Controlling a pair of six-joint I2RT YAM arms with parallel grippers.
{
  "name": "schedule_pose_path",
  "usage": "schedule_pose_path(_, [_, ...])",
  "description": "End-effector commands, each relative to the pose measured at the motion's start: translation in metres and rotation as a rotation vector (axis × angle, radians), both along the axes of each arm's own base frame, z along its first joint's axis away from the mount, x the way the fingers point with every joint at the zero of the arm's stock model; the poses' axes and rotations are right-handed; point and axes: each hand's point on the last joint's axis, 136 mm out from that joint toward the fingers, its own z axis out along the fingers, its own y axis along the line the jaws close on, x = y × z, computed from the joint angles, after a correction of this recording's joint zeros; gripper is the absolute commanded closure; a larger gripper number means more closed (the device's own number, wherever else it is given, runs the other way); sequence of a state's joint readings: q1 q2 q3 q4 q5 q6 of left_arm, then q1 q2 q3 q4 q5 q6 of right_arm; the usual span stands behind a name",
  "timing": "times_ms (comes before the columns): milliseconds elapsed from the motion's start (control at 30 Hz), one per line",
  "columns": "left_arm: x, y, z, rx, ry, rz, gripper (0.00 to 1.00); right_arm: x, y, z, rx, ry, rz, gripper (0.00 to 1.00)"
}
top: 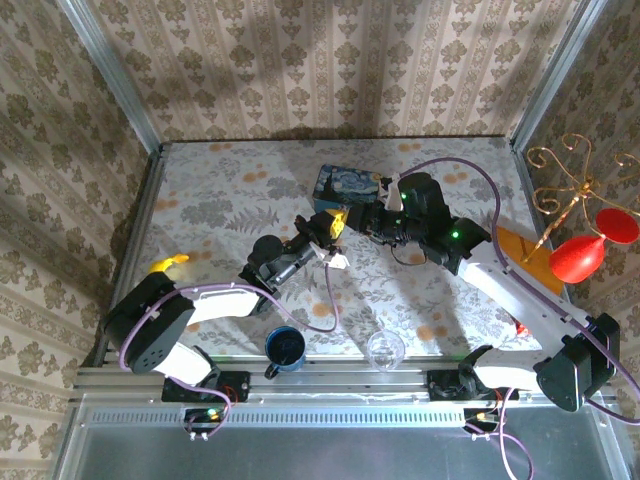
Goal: Unlock a padlock with a key
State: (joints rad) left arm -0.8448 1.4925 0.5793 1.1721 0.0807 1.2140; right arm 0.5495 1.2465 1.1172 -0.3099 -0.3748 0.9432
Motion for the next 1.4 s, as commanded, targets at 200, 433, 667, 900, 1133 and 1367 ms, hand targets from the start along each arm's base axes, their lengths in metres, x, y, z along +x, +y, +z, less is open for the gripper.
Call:
schedule_pose_path(200, [0.001, -0.001, 0.024, -0.050, -0.054, 0.010, 1.00, 0.006, 0.007, 0.001, 0.022, -0.002, 0.009, 0.77])
schedule_pose_path(433, [-0.001, -0.001, 0.024, -0.062, -0.046, 0.004, 1.00, 0.013, 0.011, 0.003, 0.046, -0.013, 0.007, 0.82])
schedule_pose_path(667, [0.000, 0.001, 0.025, -0.070, -0.046, 0.010, 1.00, 0.015, 0.014, -0.001, 0.047, 0.001, 0.012, 0.91])
schedule_pose_path(900, [0.002, 0.008, 0.031, -0.136, -0.006, 0.021, 0.69, 0.016, 0.004, -0.003, 0.022, -0.018, -0.023, 1.00])
schedule_pose_path(1133, [-0.010, 0.026, 0.028, -0.183, 0.332, -0.062, 0.16, 0.024, -0.029, 0.001, 0.046, -0.112, -0.102, 1.00])
schedule_pose_path(1367, [-0.026, 0.063, 0.034, -0.262, 0.684, -0.080, 0.00, 0.026, -0.053, 0.005, 0.043, -0.200, -0.139, 1.00])
